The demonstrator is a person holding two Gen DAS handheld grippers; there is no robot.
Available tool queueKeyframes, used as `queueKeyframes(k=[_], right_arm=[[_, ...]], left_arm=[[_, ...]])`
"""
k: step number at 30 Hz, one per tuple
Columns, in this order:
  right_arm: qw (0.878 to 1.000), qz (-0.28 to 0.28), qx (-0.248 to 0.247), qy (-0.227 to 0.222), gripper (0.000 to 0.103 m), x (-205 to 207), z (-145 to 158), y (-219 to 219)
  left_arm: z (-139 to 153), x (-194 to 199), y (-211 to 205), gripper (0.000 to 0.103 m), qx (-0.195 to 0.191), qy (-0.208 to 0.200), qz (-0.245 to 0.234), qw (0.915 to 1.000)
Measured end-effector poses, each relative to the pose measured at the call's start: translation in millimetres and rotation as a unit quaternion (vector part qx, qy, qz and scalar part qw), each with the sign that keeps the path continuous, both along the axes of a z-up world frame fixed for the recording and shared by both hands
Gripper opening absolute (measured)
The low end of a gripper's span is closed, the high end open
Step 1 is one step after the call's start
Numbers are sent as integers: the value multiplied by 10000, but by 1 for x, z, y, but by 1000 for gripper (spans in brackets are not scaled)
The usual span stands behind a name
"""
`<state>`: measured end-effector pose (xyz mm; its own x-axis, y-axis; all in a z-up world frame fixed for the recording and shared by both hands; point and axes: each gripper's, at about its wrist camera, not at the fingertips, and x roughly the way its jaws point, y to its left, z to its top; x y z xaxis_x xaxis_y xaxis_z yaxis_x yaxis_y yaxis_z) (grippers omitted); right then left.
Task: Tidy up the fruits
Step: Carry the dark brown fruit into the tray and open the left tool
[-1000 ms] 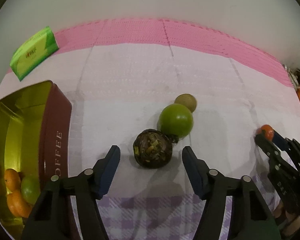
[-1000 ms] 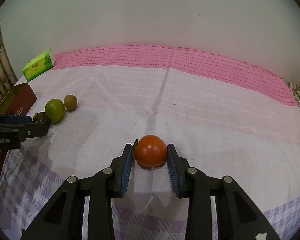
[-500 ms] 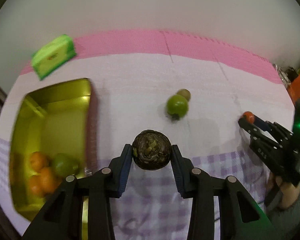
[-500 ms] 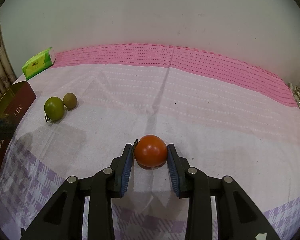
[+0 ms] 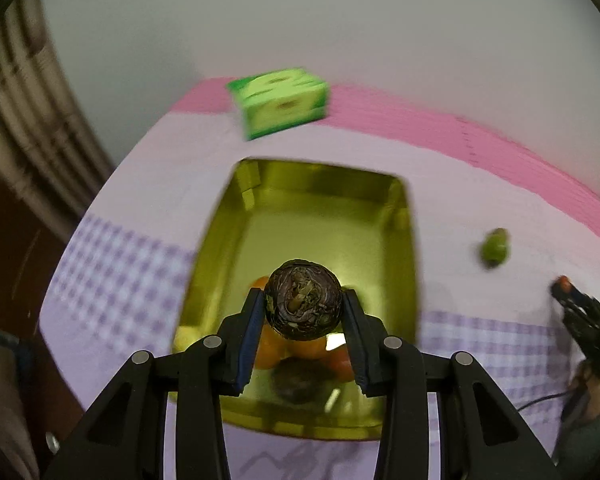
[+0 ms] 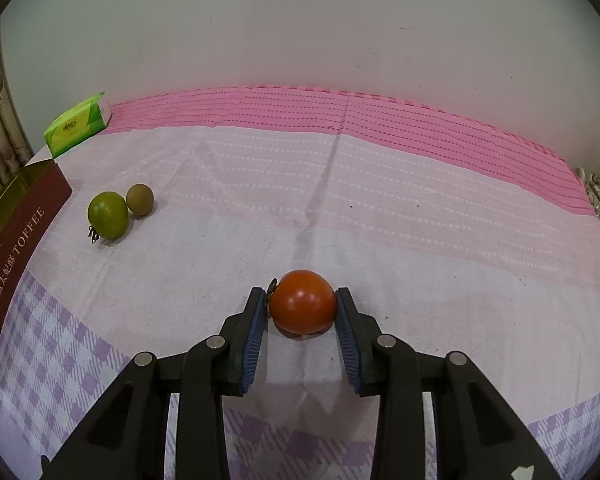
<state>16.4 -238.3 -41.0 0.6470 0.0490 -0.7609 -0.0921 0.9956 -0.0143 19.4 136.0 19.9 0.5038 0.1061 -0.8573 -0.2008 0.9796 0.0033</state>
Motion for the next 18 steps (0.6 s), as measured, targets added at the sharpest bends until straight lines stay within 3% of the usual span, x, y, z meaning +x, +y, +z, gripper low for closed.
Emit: queueKeyframes(k=[9,18], right_arm=[[10000,5,-75,19,34,1,-1,1],[9999,8,-105,20,34,2,-1,2]], left_arm=[[-33,-20,29,40,-153,505,258,9983],[-45,-20,34,40,-180,661,294,9972]])
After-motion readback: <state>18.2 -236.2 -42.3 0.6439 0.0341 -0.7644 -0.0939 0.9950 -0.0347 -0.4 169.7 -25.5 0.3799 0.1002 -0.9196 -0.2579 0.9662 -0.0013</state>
